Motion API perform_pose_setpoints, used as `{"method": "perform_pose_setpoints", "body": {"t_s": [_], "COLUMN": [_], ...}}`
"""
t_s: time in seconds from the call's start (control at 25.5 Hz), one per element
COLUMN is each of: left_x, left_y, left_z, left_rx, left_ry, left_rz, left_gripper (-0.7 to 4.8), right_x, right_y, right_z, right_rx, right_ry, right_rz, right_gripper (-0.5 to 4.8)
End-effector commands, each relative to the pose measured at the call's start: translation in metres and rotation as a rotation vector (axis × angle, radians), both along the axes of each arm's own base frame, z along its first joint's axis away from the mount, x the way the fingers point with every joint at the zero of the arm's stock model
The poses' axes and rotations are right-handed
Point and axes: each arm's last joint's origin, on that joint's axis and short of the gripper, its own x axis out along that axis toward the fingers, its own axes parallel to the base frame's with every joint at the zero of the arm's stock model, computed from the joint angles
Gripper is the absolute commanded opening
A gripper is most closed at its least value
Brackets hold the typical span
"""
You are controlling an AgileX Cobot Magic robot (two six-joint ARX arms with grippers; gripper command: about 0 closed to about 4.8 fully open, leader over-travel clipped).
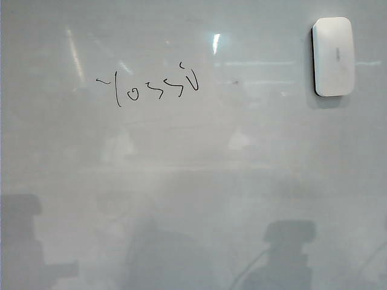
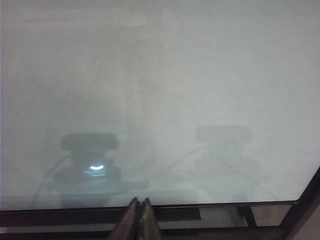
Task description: Grab the whiteboard eraser that is attached to the surface of the whiteboard and use it to clean the writing on the whiteboard.
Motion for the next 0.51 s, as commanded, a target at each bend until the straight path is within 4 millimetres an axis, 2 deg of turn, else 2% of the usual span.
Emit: {"method": "perform_pose_setpoints", "body": {"t_s": [0.04,0.39,0.47,0.51], "left_x": [0.000,0.000,-0.001,-0.004], "left_y": [0.000,0.000,-0.003,-0.006], "left_z": [-0.001,0.000,0.014,0.031], "left_rx": [-0.002,-0.003,-0.183,-0.291], "left_ry": [0.007,0.003,-0.072,-0.124], "left_rz": [0.003,0.002,-0.065,-0.161], "left_gripper": [-0.04,-0.04,-0.04,-0.05], "right_x": [0.000,0.000,0.000,0.000], "right_y": [0.000,0.000,0.000,0.000], "right_z": [0.002,0.002,0.003,0.005], "right_rx": [-0.010,-0.012,-0.006,0.047], "right_ry": [-0.009,-0.009,-0.018,-0.044], "right_rz": [0.004,0.007,0.004,-0.005], "right_gripper": [-0.05,-0.05,-0.05,-0.05]}}
